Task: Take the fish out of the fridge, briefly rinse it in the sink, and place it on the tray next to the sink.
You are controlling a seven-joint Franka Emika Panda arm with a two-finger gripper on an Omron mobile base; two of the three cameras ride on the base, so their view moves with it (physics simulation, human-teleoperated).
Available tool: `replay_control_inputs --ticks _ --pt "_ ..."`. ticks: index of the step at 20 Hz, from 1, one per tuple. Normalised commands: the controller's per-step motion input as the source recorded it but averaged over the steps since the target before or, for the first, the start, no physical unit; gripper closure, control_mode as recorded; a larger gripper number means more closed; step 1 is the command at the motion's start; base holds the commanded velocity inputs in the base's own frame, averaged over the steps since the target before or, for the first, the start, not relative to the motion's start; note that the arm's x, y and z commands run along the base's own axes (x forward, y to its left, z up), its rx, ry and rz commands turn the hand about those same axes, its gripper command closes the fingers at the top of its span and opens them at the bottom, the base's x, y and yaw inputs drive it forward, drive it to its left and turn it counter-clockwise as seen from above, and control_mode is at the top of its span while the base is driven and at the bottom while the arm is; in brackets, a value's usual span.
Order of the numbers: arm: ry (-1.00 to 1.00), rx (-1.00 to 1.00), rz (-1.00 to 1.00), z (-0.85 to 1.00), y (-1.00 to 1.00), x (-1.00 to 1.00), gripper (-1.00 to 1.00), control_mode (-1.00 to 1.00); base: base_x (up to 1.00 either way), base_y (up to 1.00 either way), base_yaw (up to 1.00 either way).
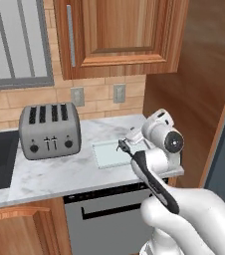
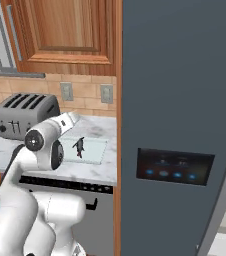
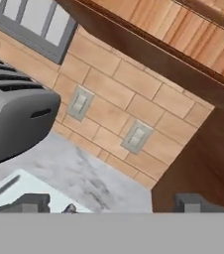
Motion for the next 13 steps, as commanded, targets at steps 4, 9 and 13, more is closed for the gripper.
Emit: replay_control_inputs --ticks 4,9,13 --pt "-0.41 0.00 -0.03 1.00 0.05 -1.00 -1.00 -1.00 0.00 0.00 0.00" --pt "-0.30 0.01 -0.05 1.00 0.07 -1.00 -1.00 -1.00 0.00 0.00 0.00" --pt "-0.05 0.15 0.00 1.00 0.02 -1.00 -1.00 -1.00 0.00 0.00 0.00"
